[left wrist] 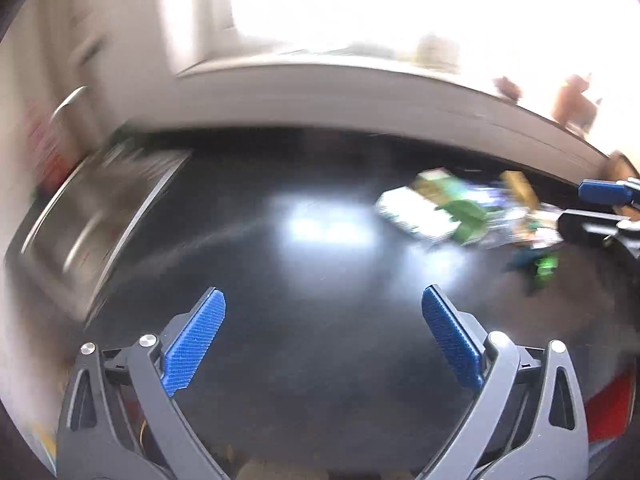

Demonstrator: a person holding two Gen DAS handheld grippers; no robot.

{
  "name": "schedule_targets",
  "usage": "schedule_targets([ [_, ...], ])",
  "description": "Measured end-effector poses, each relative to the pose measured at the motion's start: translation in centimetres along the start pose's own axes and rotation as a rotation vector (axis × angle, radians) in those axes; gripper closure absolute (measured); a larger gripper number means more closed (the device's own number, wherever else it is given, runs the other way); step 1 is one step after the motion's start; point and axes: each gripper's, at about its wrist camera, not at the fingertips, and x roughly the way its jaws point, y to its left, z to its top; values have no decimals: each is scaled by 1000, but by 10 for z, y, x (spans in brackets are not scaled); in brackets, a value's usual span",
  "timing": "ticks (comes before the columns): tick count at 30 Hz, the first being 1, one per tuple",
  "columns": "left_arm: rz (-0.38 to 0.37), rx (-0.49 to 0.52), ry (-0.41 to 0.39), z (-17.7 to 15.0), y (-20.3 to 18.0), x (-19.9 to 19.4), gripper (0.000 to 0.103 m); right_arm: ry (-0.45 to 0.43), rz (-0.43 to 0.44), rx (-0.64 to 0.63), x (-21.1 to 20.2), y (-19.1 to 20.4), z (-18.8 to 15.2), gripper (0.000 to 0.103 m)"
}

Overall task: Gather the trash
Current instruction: 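Swing both tools back over the counter toward the trash pile, then grasp the pill blister pack with left tool while right tool grasps yellow sponge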

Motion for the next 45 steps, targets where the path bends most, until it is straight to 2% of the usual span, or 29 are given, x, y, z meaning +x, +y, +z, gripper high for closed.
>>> schedule_targets([
  [2,-27,56,14,22,-43,7,7,-5,-58,109,-14,-48,-12,13],
  [5,-102,93,60,41,-93,17,7,-25,-88,207,-31,-97,-32,13],
  [8,-90,109,102,41,-123,27,7,-28,-96,274,-36,-131,-49,13],
  [10,-77,108,132,40,-130,34,7,-25,-82,296,-36,-149,-55,13],
  [13,-59,80,187,38,-124,47,7,-19,-63,277,-28,-161,-56,13],
  [17,-47,-26,254,39,-109,70,7,-11,1,237,-8,-170,-43,13],
  [21,1,-124,297,46,-102,112,7,10,49,161,23,-188,-24,13],
  [27,75,-177,318,60,-99,174,7,68,68,-10,90,-212,7,13],
  [31,80,-245,365,61,-89,212,7,161,117,-141,145,-219,21,13],
  [33,88,-261,376,60,-85,224,7,183,112,-223,166,-218,25,13],
  [36,96,-279,409,56,-80,242,7,229,151,-250,194,-225,35,13],
  [39,98,-291,409,56,-78,250,7,239,163,-274,206,-226,40,15],
  [41,99,-286,403,57,-78,254,8,249,178,-280,211,-227,41,23],
  [42,102,-274,402,59,-79,256,10,250,183,-276,212,-228,41,25],
  [43,112,-246,394,60,-82,255,20,248,193,-268,211,-229,41,30],
  [44,115,-226,388,61,-84,254,39,244,199,-259,209,-230,41,34],
  [45,126,-199,382,63,-87,252,49,240,198,-251,206,-230,41,36],
])
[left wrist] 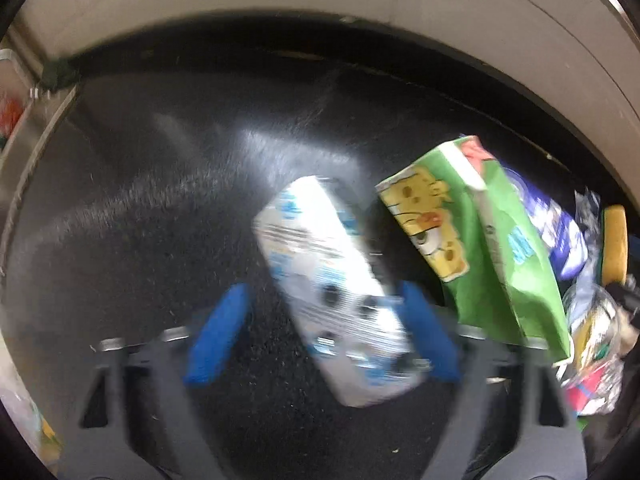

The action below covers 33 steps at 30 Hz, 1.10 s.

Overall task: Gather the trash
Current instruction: 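Grasp the pill blister pack with left tool while right tool grasps yellow sponge, then carry blister pack and sponge to the bin and open both tools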

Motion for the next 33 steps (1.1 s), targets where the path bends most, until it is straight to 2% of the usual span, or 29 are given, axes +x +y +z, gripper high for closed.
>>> schedule_targets([
  [2,-2,26,10,1,-3,-5,58,-21,-12,21,-9,0,-3,43],
  [4,-12,27,11,0,-3,-12,61,-46,-29,46,-22,3,-6,47],
  [8,-34,41,-17,-2,0,-37,62,-122,-38,123,-55,6,-9,49],
  [14,-20,88,-83,-21,6,-86,62,-195,-57,208,-102,26,-27,50],
  [19,-43,119,-106,-47,8,-124,62,-211,-56,265,-132,58,-57,50],
  [23,-55,172,-125,-78,-4,-147,62,-210,-53,274,-141,91,-76,50],
  [28,-79,214,-133,-106,-4,-160,62,-195,-47,272,-142,129,-87,50],
  [33,-75,219,-165,-123,5,-172,62,-206,-45,237,-146,160,-79,49],
])
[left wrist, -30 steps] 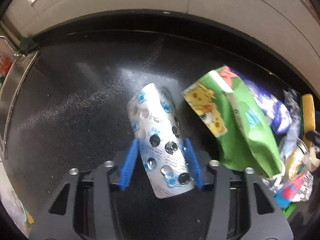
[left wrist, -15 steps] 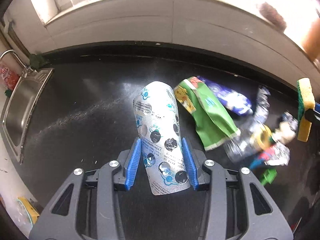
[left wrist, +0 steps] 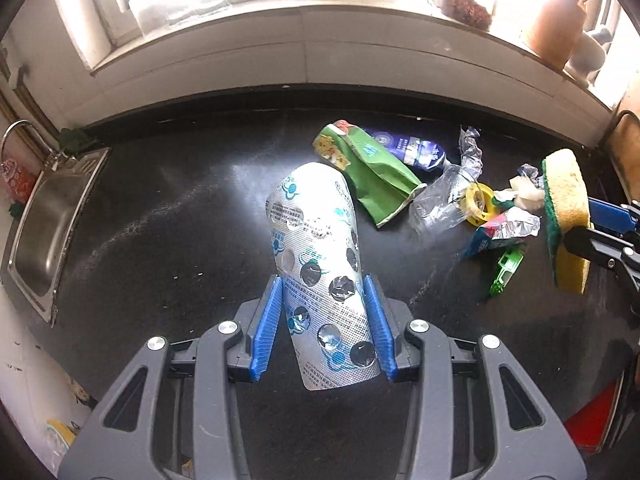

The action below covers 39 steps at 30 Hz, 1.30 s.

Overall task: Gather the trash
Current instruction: 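Carry blister pack and sponge to the bin and open both tools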

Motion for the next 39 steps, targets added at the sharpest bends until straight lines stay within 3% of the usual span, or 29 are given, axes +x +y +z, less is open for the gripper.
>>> schedule_targets([
  [6,57,-81,-65,-22,48,-27,61,-20,72,-111,6,65,24,49],
  [11,161,-206,-96,-66,113,-52,61,1,211,-254,29,161,43,48],
  [17,301,-417,-55,-160,198,-72,61,118,426,-431,75,304,36,48],
  [23,380,-648,31,-267,268,-67,61,293,564,-562,130,438,-6,47],
  [28,361,-804,56,-338,318,-40,60,393,575,-669,181,527,-47,46],
  [31,359,-854,69,-368,341,-16,60,433,570,-685,208,553,-60,46],
  [39,318,-879,73,-406,381,24,56,492,523,-721,267,612,-81,44],
])
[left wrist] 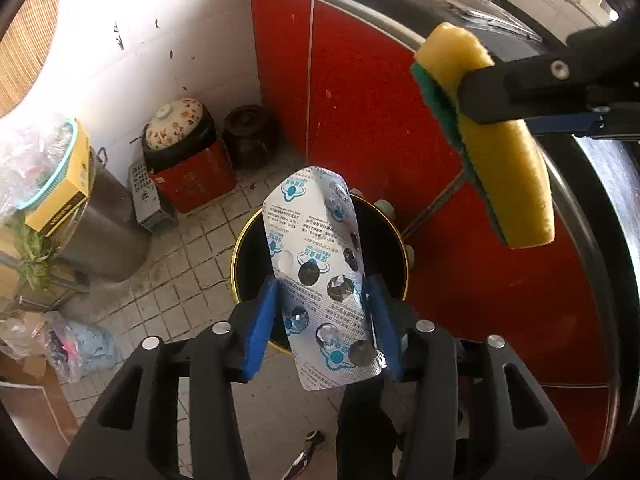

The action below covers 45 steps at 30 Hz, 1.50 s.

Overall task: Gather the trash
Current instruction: 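Carry blister pack and sponge to the bin and open both tools, then swing both tools back over the counter toward the remaining trash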

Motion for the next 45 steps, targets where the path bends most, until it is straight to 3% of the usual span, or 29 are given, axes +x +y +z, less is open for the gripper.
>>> schedule_targets([
  [3,-4,31,9,4,7,13,47,10,-5,-7,13,1,10,35],
  [4,-2,33,18,5,9,19,36,15,-11,-7,16,3,13,30],
  [6,-4,35,21,6,12,21,31,25,-14,-2,20,3,18,29],
  [9,16,45,21,7,15,19,28,23,0,-9,16,4,17,25],
  [10,15,45,18,7,14,17,27,24,8,-16,15,5,16,18],
  [13,27,55,22,6,11,9,24,33,-2,-24,13,10,15,18],
  [18,35,92,-16,9,-2,-19,14,-32,-15,-7,-43,-4,0,18],
  [21,44,185,-63,18,-37,-53,10,-98,-59,33,-91,-24,-22,13],
  [26,35,327,-63,34,-122,-95,8,-262,-212,198,-206,-88,-101,10],
  [35,-348,656,-59,33,-339,-165,8,-492,-578,651,-378,-186,-300,10],
  [40,-426,818,-42,5,-433,-193,8,-573,-673,888,-430,-216,-406,10],
  [45,-439,892,-23,-20,-487,-200,8,-614,-687,1008,-446,-224,-470,10],
])
